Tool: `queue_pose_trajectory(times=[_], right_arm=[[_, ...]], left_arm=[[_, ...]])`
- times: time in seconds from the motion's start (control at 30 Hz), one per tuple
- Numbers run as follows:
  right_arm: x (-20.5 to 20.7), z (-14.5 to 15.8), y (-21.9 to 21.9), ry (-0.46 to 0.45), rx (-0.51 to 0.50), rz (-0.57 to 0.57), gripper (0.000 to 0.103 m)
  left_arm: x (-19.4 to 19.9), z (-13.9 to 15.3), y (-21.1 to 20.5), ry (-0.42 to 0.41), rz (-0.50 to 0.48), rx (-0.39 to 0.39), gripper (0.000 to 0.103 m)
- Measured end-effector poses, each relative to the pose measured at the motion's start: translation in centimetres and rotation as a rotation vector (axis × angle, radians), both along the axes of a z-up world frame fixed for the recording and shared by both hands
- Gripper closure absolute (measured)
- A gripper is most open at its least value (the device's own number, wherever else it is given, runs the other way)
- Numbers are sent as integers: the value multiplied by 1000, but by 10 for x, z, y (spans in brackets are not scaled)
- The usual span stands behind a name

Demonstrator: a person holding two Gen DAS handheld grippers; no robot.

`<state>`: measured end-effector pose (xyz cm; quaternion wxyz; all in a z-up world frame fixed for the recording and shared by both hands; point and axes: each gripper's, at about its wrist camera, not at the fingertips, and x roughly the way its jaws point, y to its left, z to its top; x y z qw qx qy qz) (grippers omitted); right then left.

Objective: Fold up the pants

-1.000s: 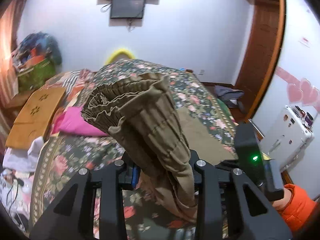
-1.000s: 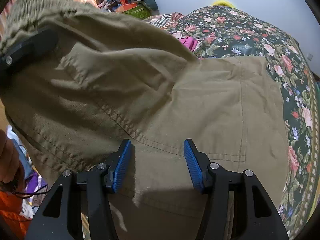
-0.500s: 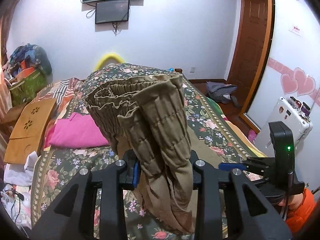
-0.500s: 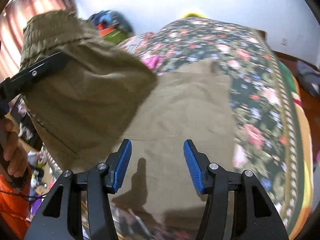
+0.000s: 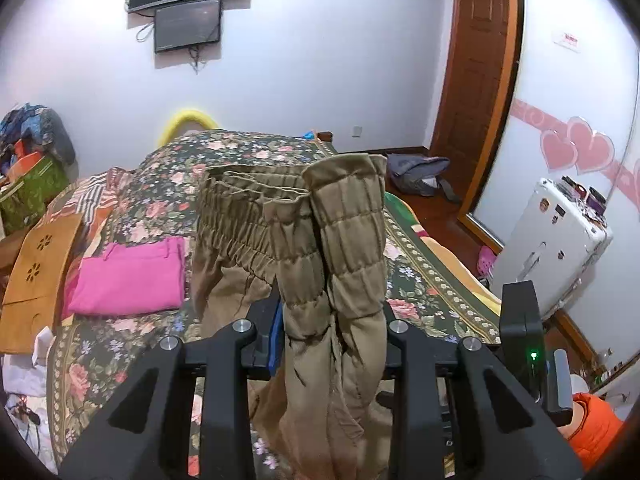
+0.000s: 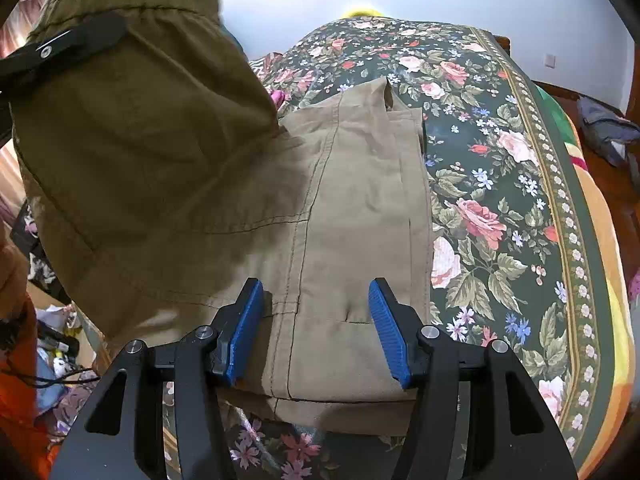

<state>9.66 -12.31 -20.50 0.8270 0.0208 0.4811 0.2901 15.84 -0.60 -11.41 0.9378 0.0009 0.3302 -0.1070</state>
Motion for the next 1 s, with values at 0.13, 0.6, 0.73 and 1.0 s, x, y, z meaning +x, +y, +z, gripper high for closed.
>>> queue_pose_trajectory(times=[0.13,0.6,0.73,1.0], right_arm=[[-4,5,-6,2,16,2,51],[-16,0,-60,14,-13,-121,51],[-17,-3,-59,11,-15,-118,51],[-18,-2,-66,10,-16,-136,51]], left_arm=[[8,-6,-13,23,-29,4,73],[19,-50,-67,174,-161,62,73],[17,-66,-80,220,-187,89,73],[15,-86,-90,282,-214,106,65]])
